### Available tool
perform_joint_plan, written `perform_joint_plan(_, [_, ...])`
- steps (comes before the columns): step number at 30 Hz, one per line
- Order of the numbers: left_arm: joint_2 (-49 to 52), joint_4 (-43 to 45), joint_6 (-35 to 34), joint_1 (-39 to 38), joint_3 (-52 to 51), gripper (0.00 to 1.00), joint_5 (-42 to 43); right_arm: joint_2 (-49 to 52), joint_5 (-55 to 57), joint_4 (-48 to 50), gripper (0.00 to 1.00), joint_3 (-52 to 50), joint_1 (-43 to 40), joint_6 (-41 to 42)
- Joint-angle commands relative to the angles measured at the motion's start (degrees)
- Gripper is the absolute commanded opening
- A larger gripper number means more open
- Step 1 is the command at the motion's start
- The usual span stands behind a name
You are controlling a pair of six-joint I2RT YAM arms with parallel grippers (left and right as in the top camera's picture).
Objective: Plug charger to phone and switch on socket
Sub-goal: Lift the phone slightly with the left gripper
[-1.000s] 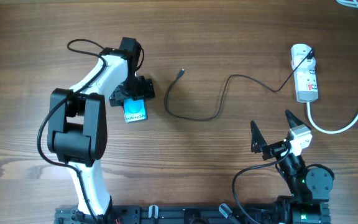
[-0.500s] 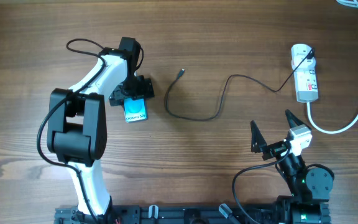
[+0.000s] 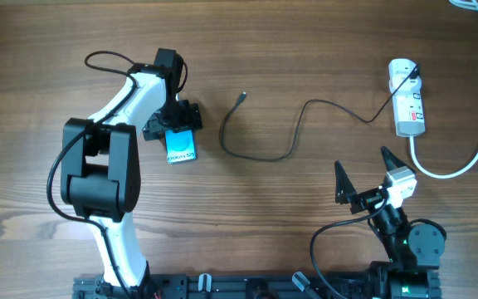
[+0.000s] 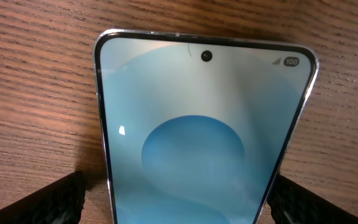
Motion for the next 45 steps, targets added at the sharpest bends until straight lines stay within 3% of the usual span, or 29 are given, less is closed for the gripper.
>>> perform_joint_plan(1, [2.3, 0.4, 1.3, 0.7, -1.6, 0.96, -1.3, -0.5, -0.5, 0.3, 1.0, -0.1, -0.2, 0.0])
perform_joint_plan(10, [2.3, 6.0, 1.3, 0.1, -7.6, 0.96, 1.0, -0.5, -0.5, 0.3, 1.0, -0.1, -0.2, 0.0])
perform_joint_plan(15, [2.3, 6.0, 1.3, -1.0, -7.6, 1.0, 1.0, -0.5, -0.5, 0.3, 1.0, -0.1, -0.2, 0.0])
perform_joint_plan(36, [2.3, 4.1, 1.4, -1.7, -7.5, 0.99, 7.0, -0.5, -0.5, 0.3, 1.0, -0.1, -0.2, 0.0])
perform_joint_plan(40, [2.3, 4.7, 5.5, -1.7, -7.6, 1.0, 6.9, -0.5, -0.5, 0.3, 1.0, -0.1, -0.2, 0.0])
perform_joint_plan(45, [2.3, 5.2, 2.4, -1.8, -7.6, 0.97, 6.8, -0.5, -0.5, 0.3, 1.0, -0.1, -0.2, 0.0])
